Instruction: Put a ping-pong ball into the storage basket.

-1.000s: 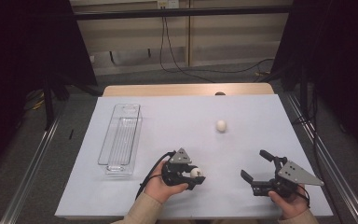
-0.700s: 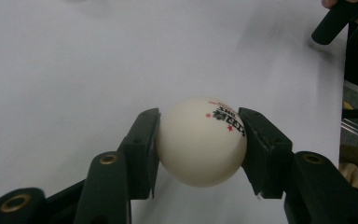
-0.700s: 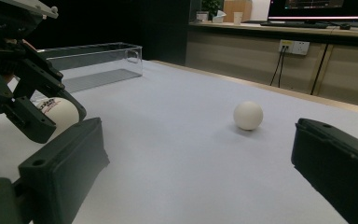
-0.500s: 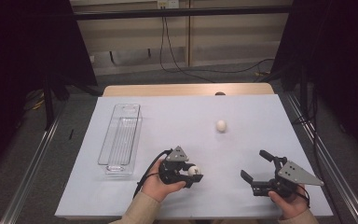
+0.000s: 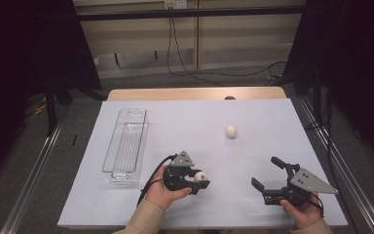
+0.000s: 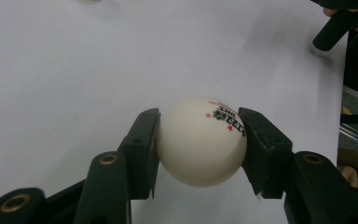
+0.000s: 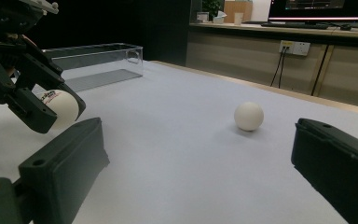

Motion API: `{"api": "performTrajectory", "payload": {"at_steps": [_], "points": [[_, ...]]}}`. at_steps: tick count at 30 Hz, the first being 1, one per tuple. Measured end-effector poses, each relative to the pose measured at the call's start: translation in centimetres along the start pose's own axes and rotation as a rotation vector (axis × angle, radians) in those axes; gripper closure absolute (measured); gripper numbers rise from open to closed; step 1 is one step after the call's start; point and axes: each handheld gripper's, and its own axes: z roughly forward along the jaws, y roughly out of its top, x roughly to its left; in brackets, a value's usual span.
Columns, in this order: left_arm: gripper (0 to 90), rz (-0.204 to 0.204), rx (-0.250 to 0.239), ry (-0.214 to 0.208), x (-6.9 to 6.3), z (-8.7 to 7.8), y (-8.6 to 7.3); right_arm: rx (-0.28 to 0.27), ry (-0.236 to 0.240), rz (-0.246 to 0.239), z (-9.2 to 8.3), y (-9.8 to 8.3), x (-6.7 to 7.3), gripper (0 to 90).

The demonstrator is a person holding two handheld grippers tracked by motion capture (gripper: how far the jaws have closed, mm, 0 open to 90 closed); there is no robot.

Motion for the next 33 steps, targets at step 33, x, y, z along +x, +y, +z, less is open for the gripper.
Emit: {"api": "performTrajectory", "payload": {"at_steps": [33], "points": [[50.8, -0.031, -0.018, 0.036, 1.0, -1.7, -0.1, -0.009, 0.003, 0.006, 0.0, 0.0, 0.0, 2.5]]}}
